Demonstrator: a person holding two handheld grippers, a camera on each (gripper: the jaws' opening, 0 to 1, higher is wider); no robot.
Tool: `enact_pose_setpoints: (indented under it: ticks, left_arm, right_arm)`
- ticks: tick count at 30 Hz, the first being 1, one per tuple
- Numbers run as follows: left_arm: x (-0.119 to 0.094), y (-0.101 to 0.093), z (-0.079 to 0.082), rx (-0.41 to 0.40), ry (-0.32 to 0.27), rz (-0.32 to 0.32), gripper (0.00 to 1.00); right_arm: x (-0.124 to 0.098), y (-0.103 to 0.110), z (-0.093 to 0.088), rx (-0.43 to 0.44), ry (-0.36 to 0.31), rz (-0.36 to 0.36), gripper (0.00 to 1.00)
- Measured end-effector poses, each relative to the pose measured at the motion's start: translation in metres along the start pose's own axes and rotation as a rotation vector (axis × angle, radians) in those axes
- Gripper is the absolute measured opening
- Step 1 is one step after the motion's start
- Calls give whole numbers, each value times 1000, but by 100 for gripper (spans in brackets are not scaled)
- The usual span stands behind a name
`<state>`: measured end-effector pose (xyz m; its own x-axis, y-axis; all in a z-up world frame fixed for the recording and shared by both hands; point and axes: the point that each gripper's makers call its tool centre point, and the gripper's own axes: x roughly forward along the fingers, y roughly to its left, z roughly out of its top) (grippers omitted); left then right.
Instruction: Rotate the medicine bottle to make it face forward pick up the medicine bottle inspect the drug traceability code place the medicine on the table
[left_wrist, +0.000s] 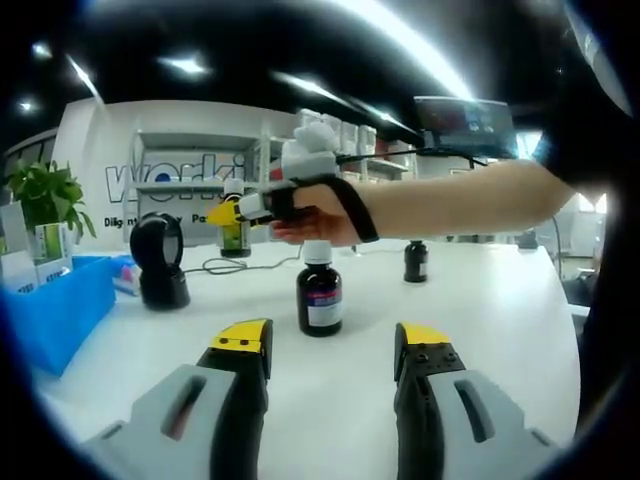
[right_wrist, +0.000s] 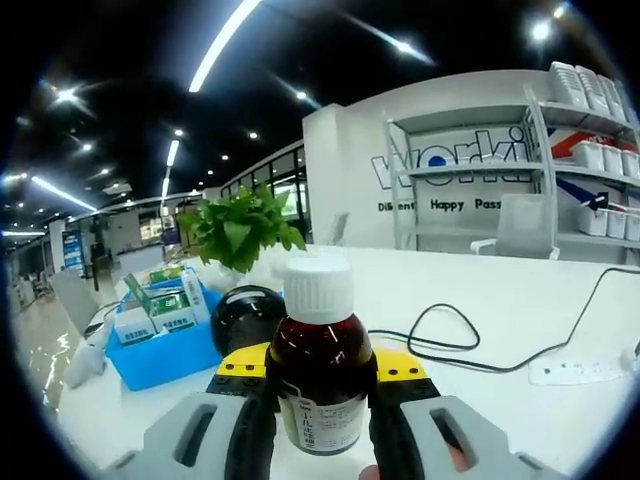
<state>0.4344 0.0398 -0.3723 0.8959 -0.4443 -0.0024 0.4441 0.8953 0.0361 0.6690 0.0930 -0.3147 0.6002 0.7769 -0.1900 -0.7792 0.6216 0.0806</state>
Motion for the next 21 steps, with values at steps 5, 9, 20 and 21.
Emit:
enact_pose_setpoints:
  ticks: [5, 9, 20, 21]
  left_arm:
    - [0, 0, 0, 0, 0, -1, 40]
    - [0, -1, 0, -1, 1, -2, 40]
    - [0, 0, 0, -2, 1, -1, 40]
    - [0, 0, 0, -2, 1, -1, 40]
  right_arm:
    - [1, 0, -5, 7, 8, 5, 31]
    - [3, 3, -8, 0, 13, 24, 31]
    - [3, 14, -11, -7, 10, 74, 31]
    - [3, 14, -11, -5, 10, 76, 31]
